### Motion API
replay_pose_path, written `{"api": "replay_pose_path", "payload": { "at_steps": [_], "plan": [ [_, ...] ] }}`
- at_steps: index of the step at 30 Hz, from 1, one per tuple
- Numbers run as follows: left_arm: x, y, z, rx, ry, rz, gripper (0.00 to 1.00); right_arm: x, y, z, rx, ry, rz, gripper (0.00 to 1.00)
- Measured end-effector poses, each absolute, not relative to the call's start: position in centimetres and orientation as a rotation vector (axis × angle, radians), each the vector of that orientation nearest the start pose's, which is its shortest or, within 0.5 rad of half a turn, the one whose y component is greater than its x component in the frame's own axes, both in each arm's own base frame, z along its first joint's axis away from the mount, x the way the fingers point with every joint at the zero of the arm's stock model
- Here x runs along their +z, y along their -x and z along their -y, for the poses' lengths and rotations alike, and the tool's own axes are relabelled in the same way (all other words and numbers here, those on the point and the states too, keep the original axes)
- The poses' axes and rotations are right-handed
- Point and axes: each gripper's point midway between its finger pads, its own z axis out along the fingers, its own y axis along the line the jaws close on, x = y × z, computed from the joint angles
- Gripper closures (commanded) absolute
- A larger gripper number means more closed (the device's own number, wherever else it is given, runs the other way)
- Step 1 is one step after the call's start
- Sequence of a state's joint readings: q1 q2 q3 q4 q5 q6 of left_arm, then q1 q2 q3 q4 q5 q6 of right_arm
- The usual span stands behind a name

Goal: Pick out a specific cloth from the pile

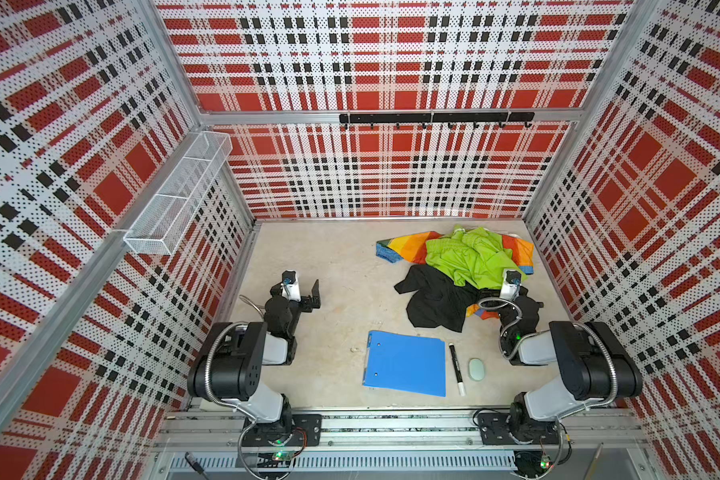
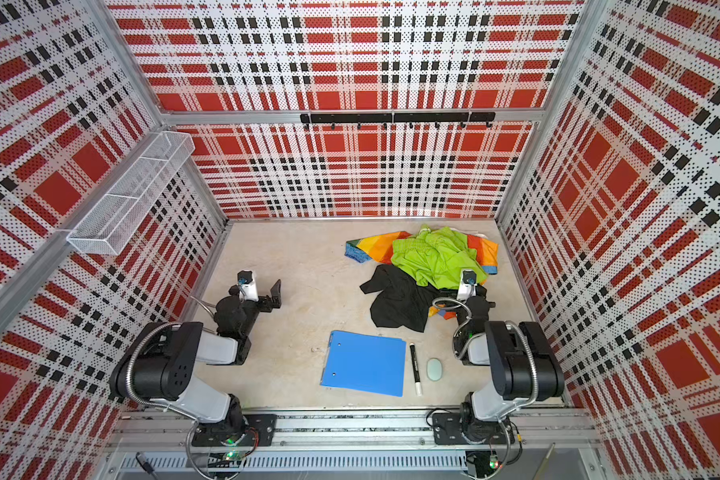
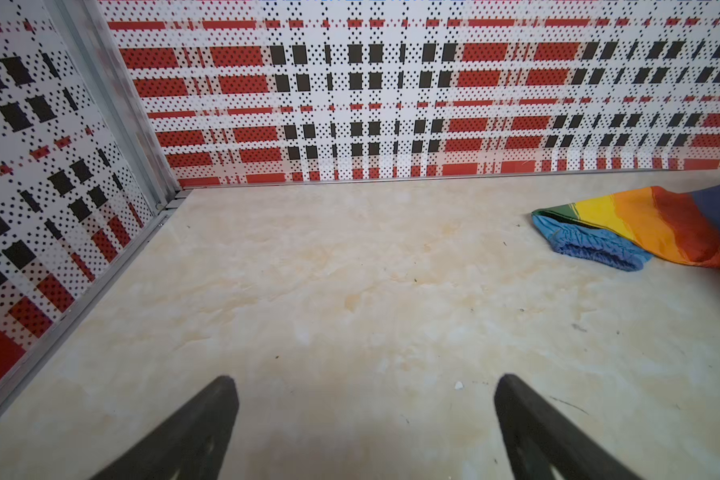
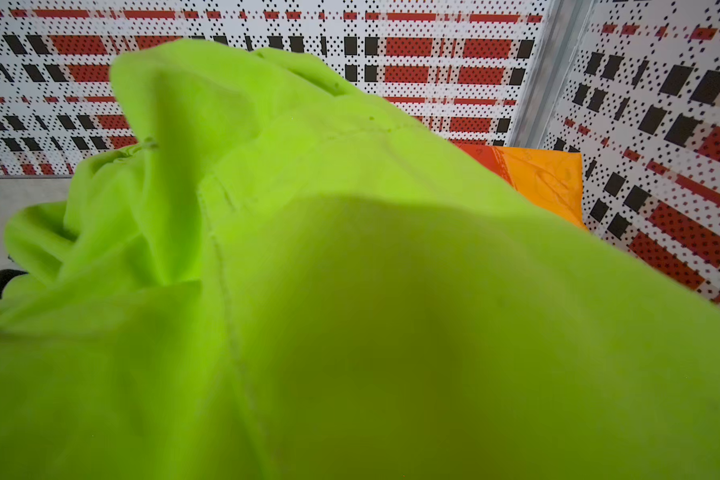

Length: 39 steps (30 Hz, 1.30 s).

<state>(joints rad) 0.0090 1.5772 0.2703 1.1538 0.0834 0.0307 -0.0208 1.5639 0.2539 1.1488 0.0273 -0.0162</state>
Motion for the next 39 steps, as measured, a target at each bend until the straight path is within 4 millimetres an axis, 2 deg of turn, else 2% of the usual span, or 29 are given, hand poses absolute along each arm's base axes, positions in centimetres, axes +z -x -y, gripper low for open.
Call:
{"api": "replay_pose_path", "payload": {
  "at_steps": [39],
  "plan": [
    [11.92,-38.57,0.89,-0.08,-0.072,-1.723,0.01,11.69,-38.19,1.26,-0.051,-0.024,-1.732,0.0]
  ]
}}
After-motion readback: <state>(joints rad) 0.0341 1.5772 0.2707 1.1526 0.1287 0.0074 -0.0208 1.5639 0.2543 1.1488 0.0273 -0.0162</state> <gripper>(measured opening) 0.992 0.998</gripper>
